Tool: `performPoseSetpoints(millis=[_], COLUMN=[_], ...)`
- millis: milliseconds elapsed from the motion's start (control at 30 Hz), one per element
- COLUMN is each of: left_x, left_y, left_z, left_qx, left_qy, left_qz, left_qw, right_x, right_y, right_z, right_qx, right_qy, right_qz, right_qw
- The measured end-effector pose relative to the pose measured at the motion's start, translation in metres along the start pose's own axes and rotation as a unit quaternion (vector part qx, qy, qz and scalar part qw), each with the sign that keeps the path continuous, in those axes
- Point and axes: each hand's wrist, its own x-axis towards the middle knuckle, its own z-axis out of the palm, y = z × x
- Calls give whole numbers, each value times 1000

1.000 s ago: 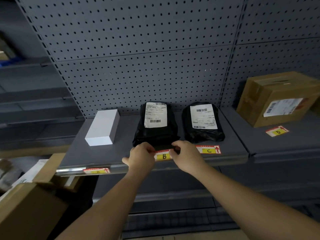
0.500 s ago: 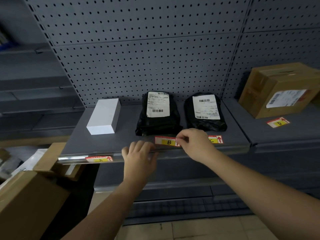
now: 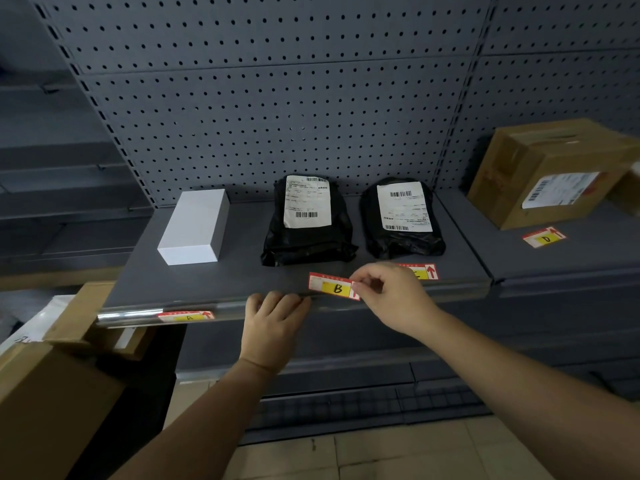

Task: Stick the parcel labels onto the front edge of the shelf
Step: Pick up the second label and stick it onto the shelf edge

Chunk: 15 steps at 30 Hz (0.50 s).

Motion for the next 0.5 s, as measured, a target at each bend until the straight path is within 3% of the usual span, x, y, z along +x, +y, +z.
performPoseSetpoints(millis=[267, 500], left_x=[2, 2], left_y=[7, 9], left_z=[-6, -12], left_qx=[-31, -63], left_qy=[-7, -46], left_qz=[-16, -54], left_qw=[999, 995], right_x=[7, 14], right_y=[1, 0], right_z=[10, 19], right_qx=[-18, -120], right_qy=[-8, -33], right_qz=[-48, -122], right_qw=[999, 985])
